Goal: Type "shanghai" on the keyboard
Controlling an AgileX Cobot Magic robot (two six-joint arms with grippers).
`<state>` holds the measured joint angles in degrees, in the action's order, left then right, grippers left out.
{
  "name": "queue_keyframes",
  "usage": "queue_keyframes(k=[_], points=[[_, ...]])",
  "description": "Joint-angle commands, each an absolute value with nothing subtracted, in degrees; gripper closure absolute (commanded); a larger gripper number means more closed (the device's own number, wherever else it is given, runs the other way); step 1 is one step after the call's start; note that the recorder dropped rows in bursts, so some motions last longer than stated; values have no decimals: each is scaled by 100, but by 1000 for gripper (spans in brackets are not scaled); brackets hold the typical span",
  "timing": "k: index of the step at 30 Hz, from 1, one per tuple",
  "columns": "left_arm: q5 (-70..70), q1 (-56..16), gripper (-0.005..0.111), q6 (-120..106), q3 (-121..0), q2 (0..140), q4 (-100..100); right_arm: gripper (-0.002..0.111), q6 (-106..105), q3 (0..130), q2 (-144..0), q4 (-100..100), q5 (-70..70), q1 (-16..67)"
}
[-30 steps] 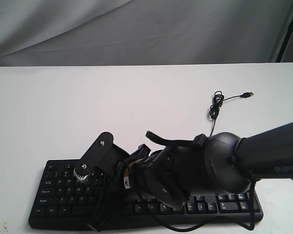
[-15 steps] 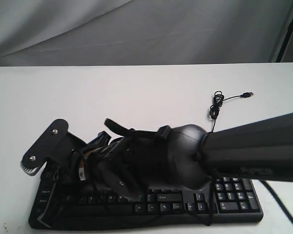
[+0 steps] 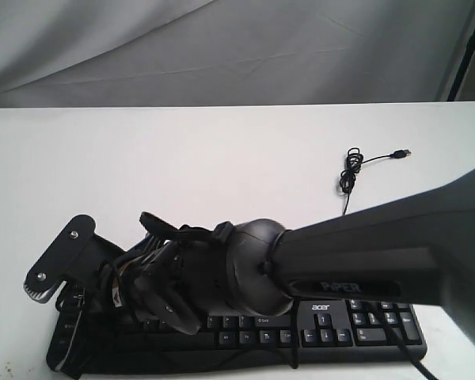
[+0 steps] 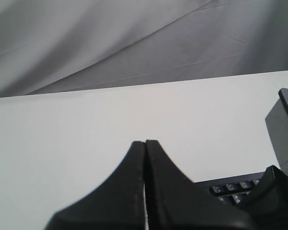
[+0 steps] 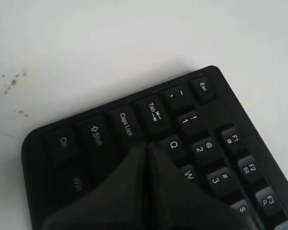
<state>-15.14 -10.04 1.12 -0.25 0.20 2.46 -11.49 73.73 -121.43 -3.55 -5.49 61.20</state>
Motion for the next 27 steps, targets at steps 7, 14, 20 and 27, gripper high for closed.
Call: queue_keyframes(k=[7,14,20,27], points=[[-1498,-1024,107,128,0,0,251,108,-1174,7412,-12240,-297,-391,6142],[-1498,-1024,107,128,0,0,251,108,-1174,7412,-12359,-297,-366,6129],[-1498,-1024,107,128,0,0,251,108,-1174,7412,-12304,-297,-389,6121],[-1498,-1024,107,128,0,0,251,108,-1174,6747,-11544,-147,-269,5922]])
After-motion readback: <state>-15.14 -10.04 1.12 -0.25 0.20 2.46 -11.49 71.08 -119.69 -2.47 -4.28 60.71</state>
